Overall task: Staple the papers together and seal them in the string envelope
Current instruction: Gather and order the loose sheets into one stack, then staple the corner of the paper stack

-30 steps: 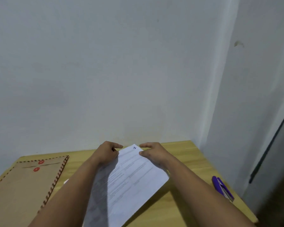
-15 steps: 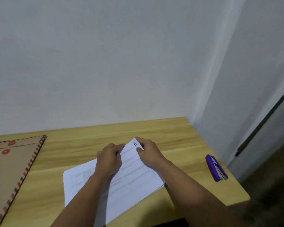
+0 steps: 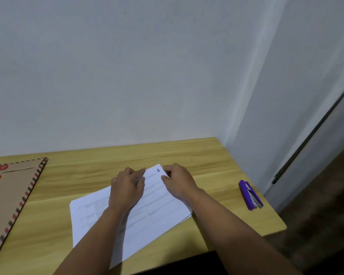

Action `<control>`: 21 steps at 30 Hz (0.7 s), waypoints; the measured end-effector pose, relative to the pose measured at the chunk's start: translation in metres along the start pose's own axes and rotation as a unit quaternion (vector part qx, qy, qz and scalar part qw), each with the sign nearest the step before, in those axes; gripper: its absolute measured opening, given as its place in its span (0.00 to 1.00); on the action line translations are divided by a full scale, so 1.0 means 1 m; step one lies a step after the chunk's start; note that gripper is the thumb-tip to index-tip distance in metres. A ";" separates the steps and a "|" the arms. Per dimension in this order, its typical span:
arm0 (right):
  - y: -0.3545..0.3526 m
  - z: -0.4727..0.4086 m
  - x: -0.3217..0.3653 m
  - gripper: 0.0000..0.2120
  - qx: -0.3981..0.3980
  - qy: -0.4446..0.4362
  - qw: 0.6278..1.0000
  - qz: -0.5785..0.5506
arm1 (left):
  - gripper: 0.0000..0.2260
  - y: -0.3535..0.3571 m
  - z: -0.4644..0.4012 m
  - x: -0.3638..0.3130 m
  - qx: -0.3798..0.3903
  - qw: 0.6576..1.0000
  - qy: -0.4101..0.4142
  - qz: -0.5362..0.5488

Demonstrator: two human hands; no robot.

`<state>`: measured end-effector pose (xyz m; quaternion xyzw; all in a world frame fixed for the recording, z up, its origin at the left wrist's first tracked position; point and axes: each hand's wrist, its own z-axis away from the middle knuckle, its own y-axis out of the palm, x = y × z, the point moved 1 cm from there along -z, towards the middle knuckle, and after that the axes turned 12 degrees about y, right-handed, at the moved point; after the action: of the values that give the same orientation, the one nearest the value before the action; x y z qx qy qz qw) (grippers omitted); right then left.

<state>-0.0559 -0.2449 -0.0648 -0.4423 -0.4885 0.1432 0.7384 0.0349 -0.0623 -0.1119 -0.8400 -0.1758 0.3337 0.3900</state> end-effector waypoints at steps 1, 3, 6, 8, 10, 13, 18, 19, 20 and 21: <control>-0.009 0.001 -0.002 0.10 0.003 0.008 1.000 0.019 | 0.18 0.000 0.000 0.001 0.000 1.000 0.001 -0.004; -0.035 0.000 -0.010 0.18 -0.011 0.042 0.997 0.062 | 0.17 0.001 0.001 0.002 -0.002 1.000 0.003 -0.011; -0.083 0.002 -0.032 0.22 -0.071 0.121 0.982 0.125 | 0.17 0.002 0.001 0.003 -0.004 1.000 0.010 -0.022; -0.110 0.006 -0.050 0.21 -0.095 0.181 0.962 0.182 | 0.17 0.002 0.002 0.002 -0.005 0.999 0.017 -0.027; -0.131 0.011 -0.068 0.25 -0.085 0.250 0.935 0.237 | 0.18 0.002 0.002 0.002 -0.005 0.999 0.022 -0.027; -0.150 0.016 -0.094 0.32 -0.010 0.342 0.895 0.288 | 0.18 0.001 0.002 0.002 -0.003 0.999 0.024 -0.025; -0.148 0.007 -0.113 0.26 0.091 0.363 0.891 0.258 | 0.16 0.000 0.002 -0.001 0.002 0.999 0.035 -0.032; -0.145 0.003 -0.114 0.24 0.087 0.351 0.900 0.242 | 0.16 0.000 0.002 -0.001 0.005 0.999 0.037 -0.034; -0.144 0.000 -0.112 0.22 0.085 0.342 0.908 0.228 | 0.16 0.000 0.002 -0.001 0.007 0.999 0.038 -0.035; -0.142 -0.002 -0.107 0.20 0.088 0.333 0.916 0.208 | 0.16 -0.001 0.002 -0.001 0.009 0.999 0.039 -0.036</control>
<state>-0.1376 -0.3958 -0.0160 -0.4894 -0.0971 0.1802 0.8477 0.0328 -0.0616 -0.1119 -0.8420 -0.1874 0.2885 0.4155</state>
